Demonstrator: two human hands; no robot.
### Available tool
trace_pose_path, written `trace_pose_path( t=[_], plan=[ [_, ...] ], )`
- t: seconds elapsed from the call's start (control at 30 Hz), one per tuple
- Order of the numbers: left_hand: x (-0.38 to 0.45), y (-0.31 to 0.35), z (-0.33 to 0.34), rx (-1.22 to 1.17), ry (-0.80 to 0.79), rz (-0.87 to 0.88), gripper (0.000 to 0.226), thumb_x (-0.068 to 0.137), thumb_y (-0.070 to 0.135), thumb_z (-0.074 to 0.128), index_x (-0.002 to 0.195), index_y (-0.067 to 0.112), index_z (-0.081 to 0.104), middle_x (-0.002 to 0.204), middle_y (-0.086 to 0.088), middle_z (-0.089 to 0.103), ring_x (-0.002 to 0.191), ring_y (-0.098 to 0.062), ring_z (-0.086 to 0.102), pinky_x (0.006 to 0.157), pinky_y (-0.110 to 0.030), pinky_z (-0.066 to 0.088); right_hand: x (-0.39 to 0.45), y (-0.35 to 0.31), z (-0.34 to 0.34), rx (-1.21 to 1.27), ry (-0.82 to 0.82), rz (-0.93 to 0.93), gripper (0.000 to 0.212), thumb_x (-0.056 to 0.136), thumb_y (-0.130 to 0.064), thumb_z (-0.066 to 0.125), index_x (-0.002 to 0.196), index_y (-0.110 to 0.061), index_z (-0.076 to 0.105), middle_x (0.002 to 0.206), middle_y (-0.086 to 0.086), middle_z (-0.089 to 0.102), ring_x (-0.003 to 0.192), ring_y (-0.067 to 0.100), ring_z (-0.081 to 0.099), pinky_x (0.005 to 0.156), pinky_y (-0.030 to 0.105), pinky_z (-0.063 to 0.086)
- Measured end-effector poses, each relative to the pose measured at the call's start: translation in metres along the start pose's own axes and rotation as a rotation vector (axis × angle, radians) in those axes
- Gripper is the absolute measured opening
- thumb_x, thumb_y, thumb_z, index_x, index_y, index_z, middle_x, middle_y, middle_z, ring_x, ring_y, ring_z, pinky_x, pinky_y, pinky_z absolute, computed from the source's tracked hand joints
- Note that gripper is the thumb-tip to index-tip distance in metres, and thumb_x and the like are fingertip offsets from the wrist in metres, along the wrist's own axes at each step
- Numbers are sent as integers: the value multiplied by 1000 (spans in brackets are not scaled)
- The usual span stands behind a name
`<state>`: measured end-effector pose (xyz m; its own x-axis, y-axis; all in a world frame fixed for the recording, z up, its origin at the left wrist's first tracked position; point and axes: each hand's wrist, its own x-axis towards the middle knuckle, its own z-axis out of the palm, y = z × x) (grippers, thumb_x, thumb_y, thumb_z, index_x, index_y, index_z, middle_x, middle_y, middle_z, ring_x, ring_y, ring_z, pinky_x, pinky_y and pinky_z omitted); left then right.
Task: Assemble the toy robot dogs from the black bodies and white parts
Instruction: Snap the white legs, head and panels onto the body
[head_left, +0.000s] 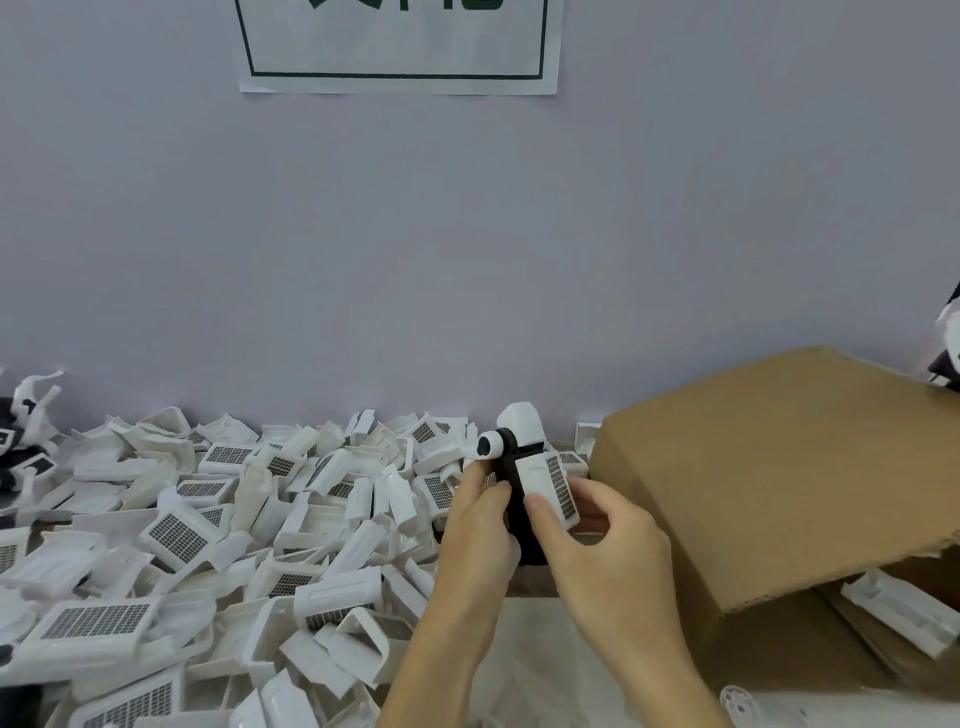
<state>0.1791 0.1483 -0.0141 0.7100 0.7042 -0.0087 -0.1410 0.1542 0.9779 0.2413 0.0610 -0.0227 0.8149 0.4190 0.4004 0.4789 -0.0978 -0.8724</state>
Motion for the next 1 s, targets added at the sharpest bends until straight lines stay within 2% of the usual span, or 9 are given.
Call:
trace_pose_path(
  t=[0.17,0.27,0.37,0.47,0.57,0.7,0.8,0.93,1.0],
  plan=[
    [-3,2,6,-11,-49,27,50,104,9,40,103,43,76,106,0,78,81,-7,74,58,-15,51,1,1,4,38,80,0,17,84,-38,77,74,-42,64,80,-34,68,77,-7,66,64,8,47],
    [-4,4,7,-46,-45,50,49,105,12,41,97,43,78,104,-2,78,76,-5,72,53,-13,48,1,2,8,-16,85,-26,11,84,-39,77,77,-35,70,73,-17,72,74,2,67,66,21,52],
    [-4,3,5,-55,-54,78,35,105,24,48,97,41,77,102,4,78,89,-9,74,60,-17,52,0,0,9,-97,60,-49,15,85,-43,75,79,-30,70,74,-12,69,74,6,64,69,29,53],
    [-4,0,6,-36,-99,113,24,103,23,55,108,35,75,105,1,78,97,-12,74,65,-21,56,0,0,10,-149,93,-72,24,87,-45,71,73,-26,67,70,-7,63,68,9,59,63,29,49],
    [-3,-1,6,-9,-88,150,19,99,22,63,114,29,72,105,0,78,95,-15,75,68,-23,58,0,2,6,-219,60,-113,15,88,-40,68,86,-26,73,77,-7,61,73,11,60,67,34,51],
    [2,-3,1,-38,38,130,17,100,34,61,113,29,71,103,2,78,98,-18,75,83,-40,60,3,1,0,-112,-129,-230,14,93,-22,68,98,-33,75,90,-15,68,91,5,65,77,20,52],
    [3,-2,-1,-86,58,117,19,101,32,58,108,26,75,101,-2,79,99,-24,74,90,-42,59,9,-1,-4,58,-122,-112,22,97,-22,64,87,-39,75,90,-23,74,91,-1,68,78,20,52],
    [0,-3,2,-59,-76,75,19,100,25,60,100,23,79,98,-4,79,94,-22,76,85,-50,62,15,0,-7,269,-217,152,39,101,-42,54,86,-17,81,85,3,79,86,22,75,81,47,60],
    [1,-5,4,-25,-95,98,16,100,21,61,102,18,77,97,-5,79,95,-23,76,85,-50,61,15,-2,-7,388,-244,238,43,100,-45,52,89,-15,81,87,10,79,88,28,76,84,50,60]
  ],
)
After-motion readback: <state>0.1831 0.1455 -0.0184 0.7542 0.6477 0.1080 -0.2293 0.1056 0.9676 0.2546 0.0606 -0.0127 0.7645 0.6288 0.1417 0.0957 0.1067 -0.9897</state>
